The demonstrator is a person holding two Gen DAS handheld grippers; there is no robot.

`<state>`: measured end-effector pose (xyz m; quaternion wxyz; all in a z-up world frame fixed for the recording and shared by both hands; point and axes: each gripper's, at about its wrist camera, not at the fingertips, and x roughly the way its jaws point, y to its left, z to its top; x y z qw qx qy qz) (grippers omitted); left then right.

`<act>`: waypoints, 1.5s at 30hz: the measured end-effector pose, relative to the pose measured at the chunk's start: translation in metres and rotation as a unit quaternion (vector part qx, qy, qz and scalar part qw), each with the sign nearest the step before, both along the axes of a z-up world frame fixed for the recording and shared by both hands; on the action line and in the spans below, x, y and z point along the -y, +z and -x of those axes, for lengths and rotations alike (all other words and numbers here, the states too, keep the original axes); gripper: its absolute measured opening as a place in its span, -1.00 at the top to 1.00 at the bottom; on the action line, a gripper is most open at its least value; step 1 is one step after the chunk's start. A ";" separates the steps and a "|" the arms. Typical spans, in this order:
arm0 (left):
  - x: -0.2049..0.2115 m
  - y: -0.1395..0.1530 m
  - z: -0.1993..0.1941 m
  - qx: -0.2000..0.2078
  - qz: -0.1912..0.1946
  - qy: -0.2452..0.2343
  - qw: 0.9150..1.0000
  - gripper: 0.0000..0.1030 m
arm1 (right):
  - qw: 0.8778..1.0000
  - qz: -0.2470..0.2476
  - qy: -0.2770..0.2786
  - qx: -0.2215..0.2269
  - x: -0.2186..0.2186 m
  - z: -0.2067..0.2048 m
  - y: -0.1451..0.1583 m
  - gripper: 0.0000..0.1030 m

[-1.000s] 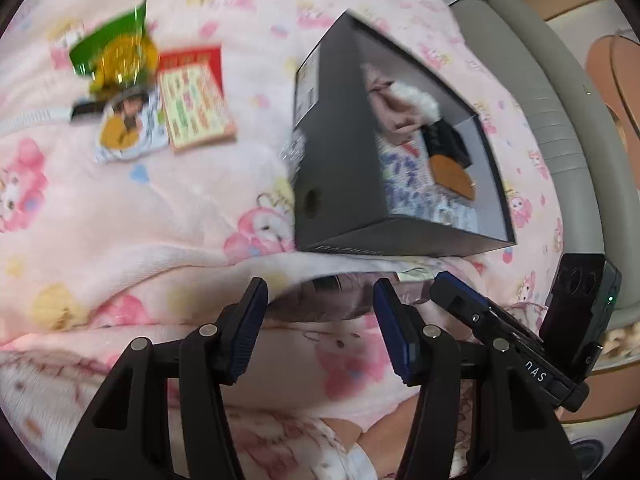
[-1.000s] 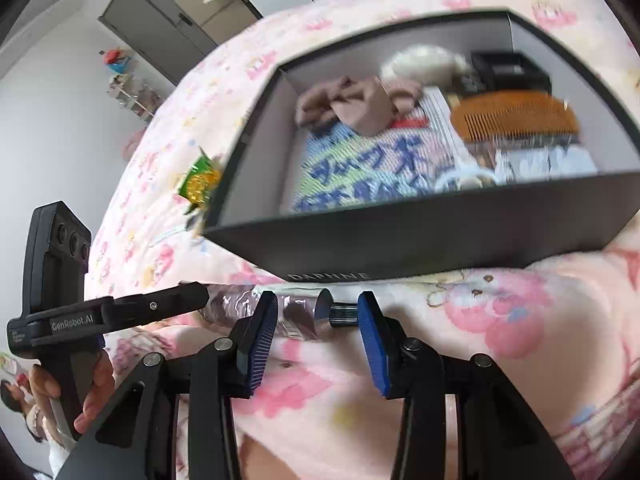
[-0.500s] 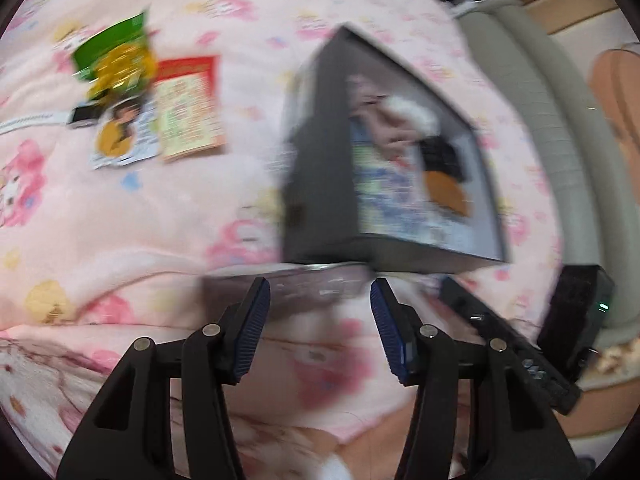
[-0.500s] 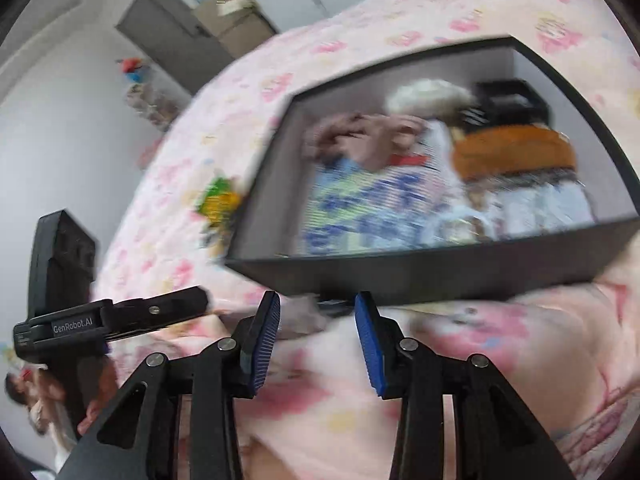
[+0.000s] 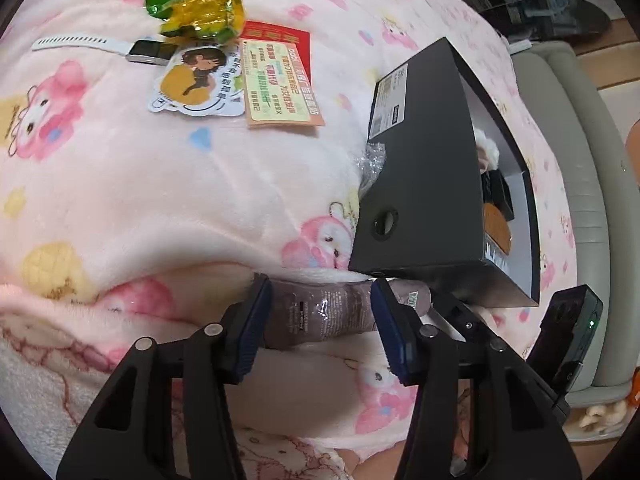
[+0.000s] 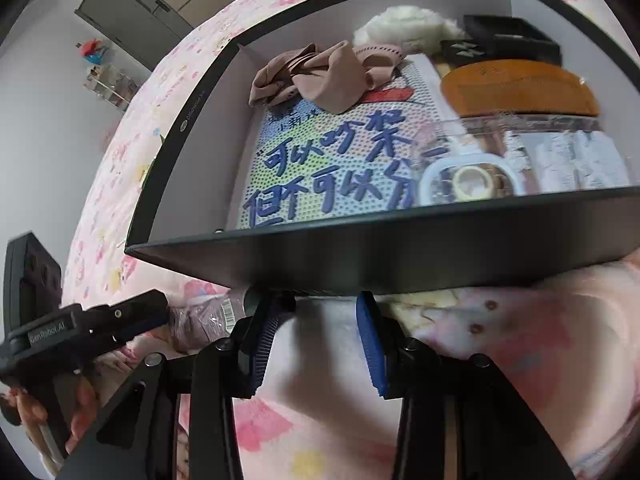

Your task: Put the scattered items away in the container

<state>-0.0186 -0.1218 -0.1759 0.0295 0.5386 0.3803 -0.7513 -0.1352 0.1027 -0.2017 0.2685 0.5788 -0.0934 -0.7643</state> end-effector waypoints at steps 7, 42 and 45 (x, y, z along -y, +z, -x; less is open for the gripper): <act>0.014 0.005 -0.014 0.006 0.025 0.025 0.999 -0.19 | 1.000 0.019 -0.003 -0.002 -0.007 0.001 0.000 0.28; -0.042 0.003 -0.019 -0.009 0.016 -0.112 0.994 -0.13 | 1.000 0.003 -0.005 -0.024 -0.045 -0.052 0.029 0.20; -0.041 0.014 -0.025 -0.023 0.011 -0.112 0.993 -0.12 | 0.999 0.010 -0.009 -0.033 -0.041 -0.054 0.041 0.21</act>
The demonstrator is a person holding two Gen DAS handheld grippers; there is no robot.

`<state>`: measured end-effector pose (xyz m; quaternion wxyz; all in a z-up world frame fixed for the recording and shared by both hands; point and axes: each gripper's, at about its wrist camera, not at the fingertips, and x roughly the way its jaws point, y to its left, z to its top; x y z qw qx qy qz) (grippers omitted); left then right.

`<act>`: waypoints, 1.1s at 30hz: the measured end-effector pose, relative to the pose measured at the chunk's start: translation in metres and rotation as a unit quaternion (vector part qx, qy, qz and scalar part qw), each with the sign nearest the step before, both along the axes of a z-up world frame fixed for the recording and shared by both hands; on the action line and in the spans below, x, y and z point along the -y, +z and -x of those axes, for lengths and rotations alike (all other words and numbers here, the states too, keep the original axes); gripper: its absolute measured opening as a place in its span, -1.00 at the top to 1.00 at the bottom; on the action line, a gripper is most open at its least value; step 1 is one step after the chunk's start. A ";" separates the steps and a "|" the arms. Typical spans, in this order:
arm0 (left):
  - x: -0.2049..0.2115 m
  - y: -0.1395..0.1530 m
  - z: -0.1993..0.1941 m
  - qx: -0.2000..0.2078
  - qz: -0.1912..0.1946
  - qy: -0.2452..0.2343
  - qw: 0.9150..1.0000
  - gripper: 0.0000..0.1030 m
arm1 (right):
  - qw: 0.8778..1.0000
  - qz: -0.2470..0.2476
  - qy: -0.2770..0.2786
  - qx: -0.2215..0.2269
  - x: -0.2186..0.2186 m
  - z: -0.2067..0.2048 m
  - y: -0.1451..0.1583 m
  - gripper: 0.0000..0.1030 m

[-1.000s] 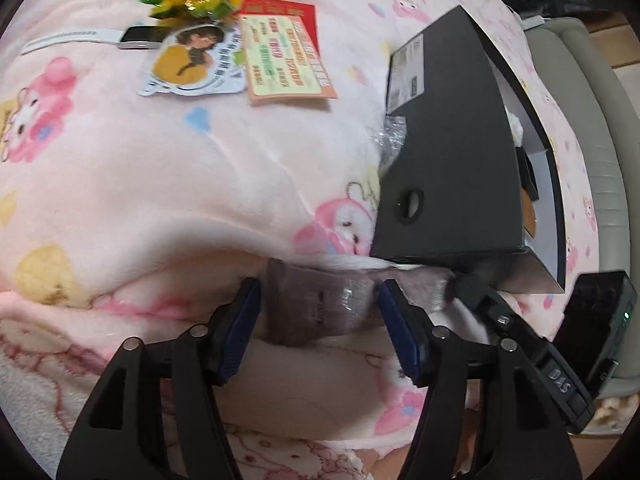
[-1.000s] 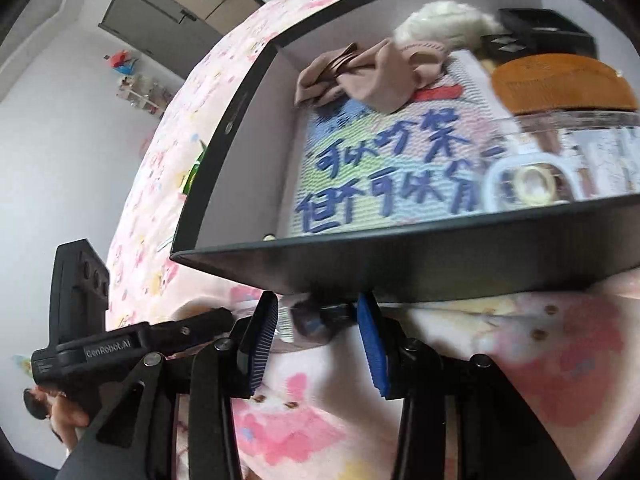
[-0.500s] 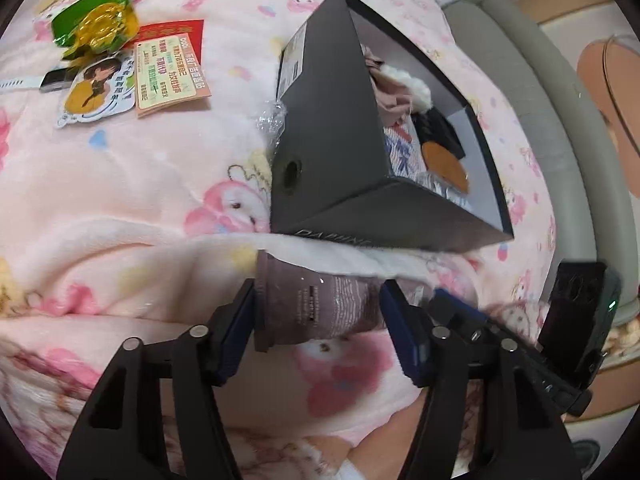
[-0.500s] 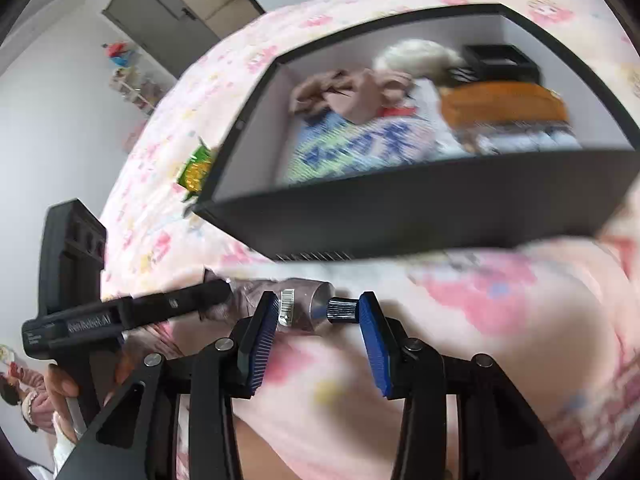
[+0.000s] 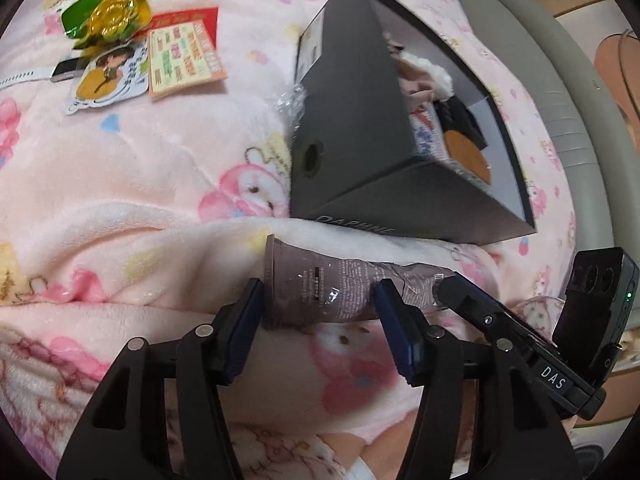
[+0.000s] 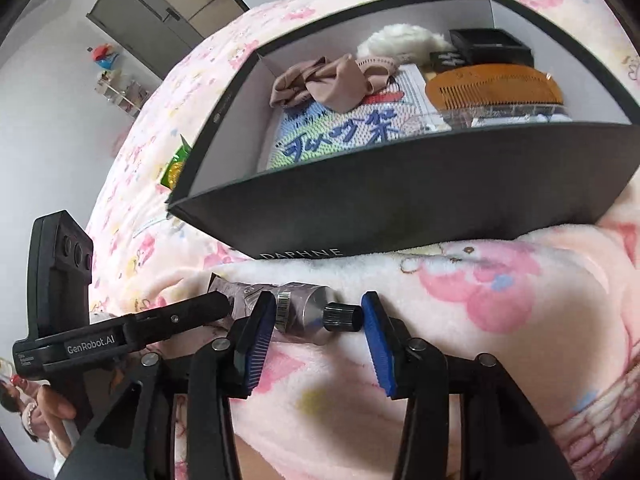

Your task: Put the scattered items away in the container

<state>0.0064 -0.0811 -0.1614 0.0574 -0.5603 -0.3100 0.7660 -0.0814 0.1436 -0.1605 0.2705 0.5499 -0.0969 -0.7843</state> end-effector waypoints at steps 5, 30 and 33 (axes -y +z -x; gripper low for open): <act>-0.005 0.039 -0.004 -0.042 -0.015 0.000 0.999 -0.12 | 0.999 0.021 -0.007 -0.048 -0.011 -0.003 0.048 0.21; -0.070 0.037 0.188 0.032 0.106 -0.040 0.993 0.00 | 1.000 0.001 0.016 0.006 -0.018 0.177 0.020 0.25; -0.070 0.043 0.186 0.025 0.148 -0.034 0.988 0.01 | 0.999 -0.035 0.026 -0.015 -0.009 0.173 0.020 0.25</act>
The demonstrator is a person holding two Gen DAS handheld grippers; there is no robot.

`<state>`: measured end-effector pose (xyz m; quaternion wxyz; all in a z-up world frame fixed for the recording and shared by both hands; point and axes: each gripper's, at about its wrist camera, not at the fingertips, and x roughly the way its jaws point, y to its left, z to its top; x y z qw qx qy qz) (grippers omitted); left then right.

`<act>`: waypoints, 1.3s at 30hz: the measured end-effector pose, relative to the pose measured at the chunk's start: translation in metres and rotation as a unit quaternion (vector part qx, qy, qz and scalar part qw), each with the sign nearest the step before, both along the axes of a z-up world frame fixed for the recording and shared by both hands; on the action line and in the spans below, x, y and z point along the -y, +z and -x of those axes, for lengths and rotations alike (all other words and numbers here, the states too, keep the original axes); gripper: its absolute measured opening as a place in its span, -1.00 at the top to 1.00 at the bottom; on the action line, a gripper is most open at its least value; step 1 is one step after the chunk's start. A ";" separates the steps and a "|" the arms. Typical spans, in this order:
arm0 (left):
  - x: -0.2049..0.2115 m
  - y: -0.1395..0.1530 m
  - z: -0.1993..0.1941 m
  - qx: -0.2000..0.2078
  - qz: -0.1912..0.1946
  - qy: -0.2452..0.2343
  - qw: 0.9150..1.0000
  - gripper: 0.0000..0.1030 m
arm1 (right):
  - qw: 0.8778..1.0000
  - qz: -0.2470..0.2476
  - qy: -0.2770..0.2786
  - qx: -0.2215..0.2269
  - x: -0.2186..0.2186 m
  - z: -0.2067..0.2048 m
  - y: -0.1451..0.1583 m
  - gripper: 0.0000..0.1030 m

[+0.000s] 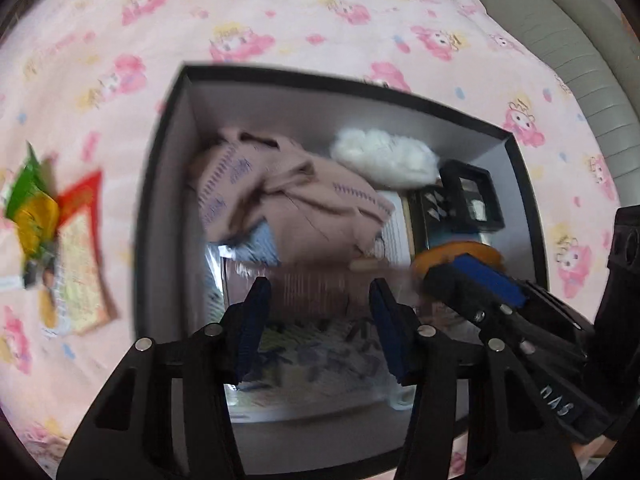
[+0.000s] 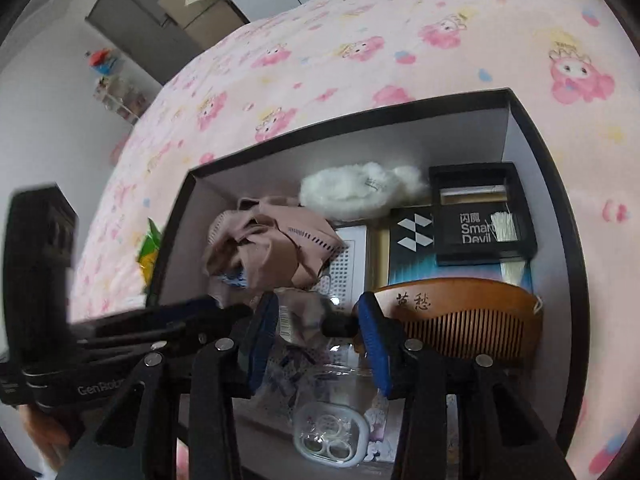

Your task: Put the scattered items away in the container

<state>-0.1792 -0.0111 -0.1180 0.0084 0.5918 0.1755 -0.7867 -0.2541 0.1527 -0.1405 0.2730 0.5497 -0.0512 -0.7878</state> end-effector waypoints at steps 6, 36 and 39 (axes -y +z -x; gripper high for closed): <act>0.004 0.025 -0.024 -0.040 -0.030 -0.018 0.999 0.01 | 0.997 -0.044 -0.035 -0.061 -0.019 -0.010 0.022 0.25; 0.019 -0.019 0.010 0.024 -0.031 0.043 0.998 0.27 | 0.996 -0.065 -0.051 -0.036 -0.028 0.004 0.005 0.25; 0.009 -0.021 0.000 0.035 -0.059 0.014 0.998 0.27 | 0.996 -0.061 -0.058 -0.033 -0.036 -0.001 0.006 0.25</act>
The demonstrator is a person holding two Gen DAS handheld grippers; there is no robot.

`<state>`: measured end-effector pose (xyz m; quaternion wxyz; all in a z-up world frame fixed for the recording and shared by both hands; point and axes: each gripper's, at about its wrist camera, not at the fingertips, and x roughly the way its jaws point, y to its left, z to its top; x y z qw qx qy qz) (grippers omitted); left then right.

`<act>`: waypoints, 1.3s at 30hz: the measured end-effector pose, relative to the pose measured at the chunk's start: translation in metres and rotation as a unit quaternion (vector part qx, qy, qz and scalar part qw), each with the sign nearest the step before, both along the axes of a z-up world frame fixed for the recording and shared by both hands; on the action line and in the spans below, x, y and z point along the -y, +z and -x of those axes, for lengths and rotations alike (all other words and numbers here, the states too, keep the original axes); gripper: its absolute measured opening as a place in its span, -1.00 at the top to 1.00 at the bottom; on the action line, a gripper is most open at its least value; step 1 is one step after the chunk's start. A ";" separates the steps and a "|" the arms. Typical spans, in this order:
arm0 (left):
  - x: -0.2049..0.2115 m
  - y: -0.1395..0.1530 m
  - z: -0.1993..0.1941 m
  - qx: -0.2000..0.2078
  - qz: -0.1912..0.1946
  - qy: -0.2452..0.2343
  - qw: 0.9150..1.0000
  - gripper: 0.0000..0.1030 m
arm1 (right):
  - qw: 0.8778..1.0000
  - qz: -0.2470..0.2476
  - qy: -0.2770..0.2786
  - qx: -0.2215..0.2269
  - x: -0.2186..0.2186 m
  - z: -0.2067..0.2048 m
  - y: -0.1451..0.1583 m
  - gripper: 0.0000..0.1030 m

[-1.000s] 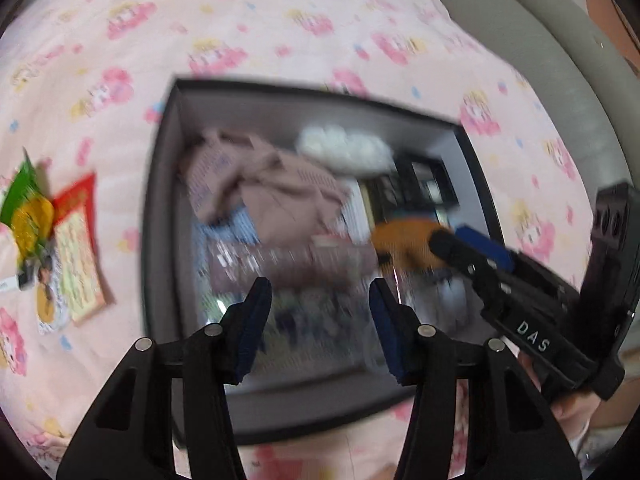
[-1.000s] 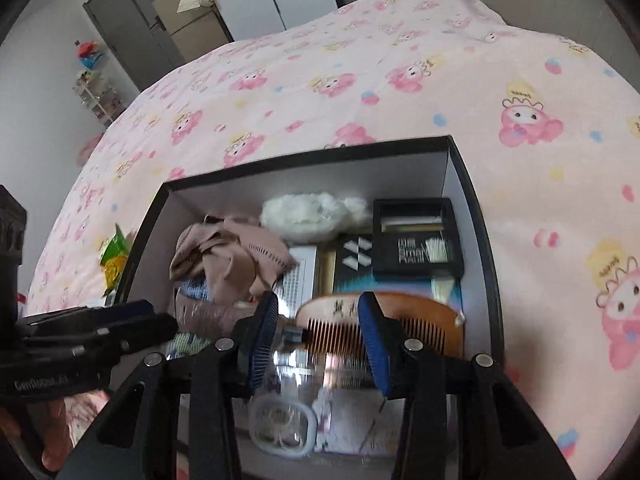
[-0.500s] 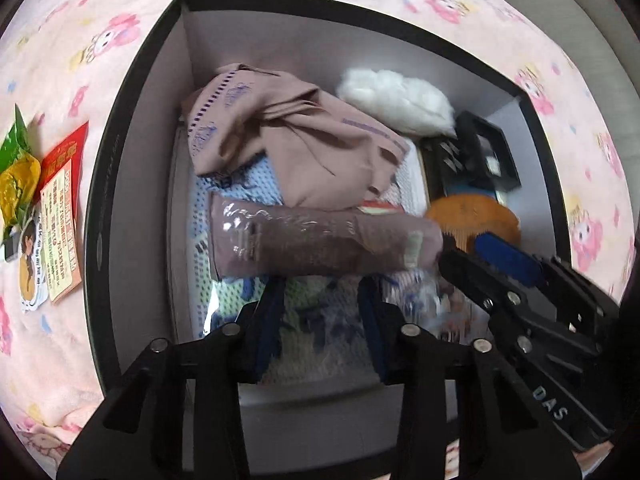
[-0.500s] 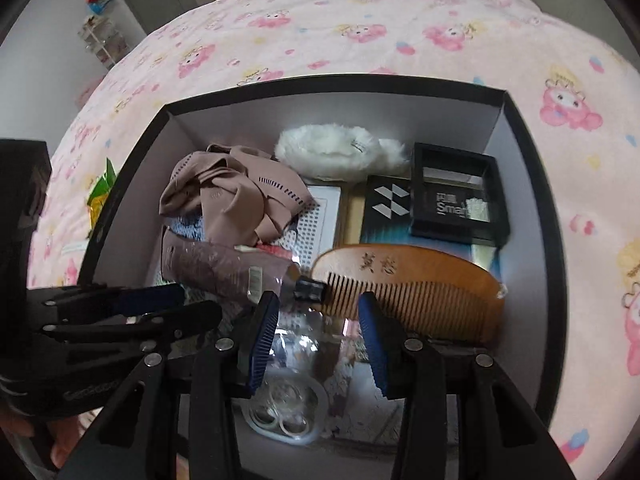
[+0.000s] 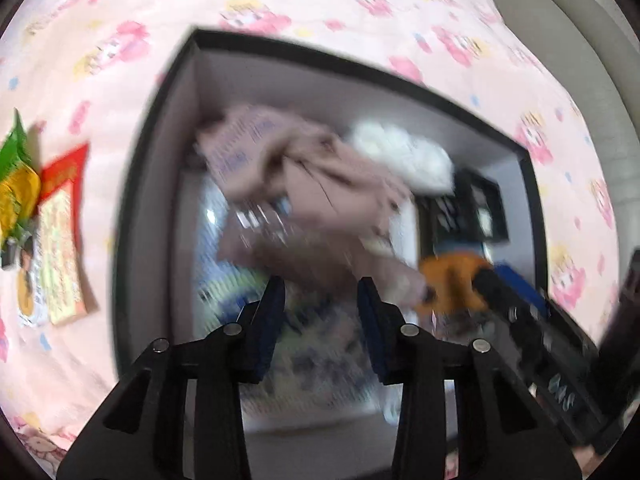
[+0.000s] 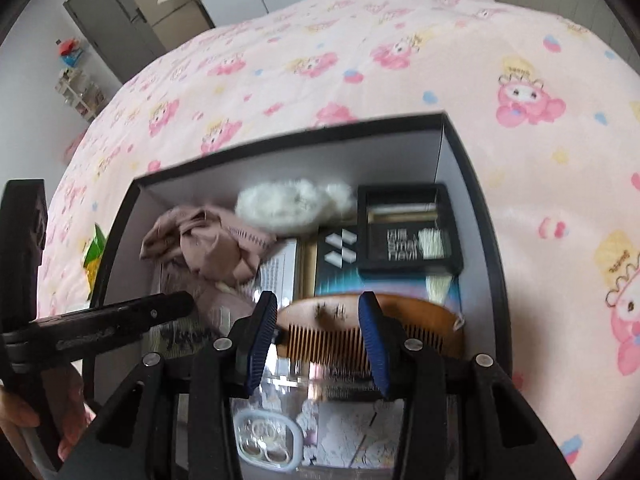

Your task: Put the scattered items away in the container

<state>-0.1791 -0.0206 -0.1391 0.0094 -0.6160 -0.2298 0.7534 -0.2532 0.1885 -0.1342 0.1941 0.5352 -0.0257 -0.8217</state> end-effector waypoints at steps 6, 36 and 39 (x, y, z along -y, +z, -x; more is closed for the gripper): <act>-0.028 -0.016 0.007 0.026 -0.005 -0.054 0.998 0.29 | 1.000 0.016 -0.018 -0.004 -0.005 0.007 0.006 0.25; 0.029 -0.016 0.053 0.015 -0.021 0.026 0.999 0.39 | 0.997 0.003 0.056 0.056 0.053 0.041 -0.026 0.24; 0.026 -0.011 0.043 0.008 -0.033 0.009 0.999 0.39 | 0.998 -0.011 0.051 0.031 0.045 0.037 -0.014 0.24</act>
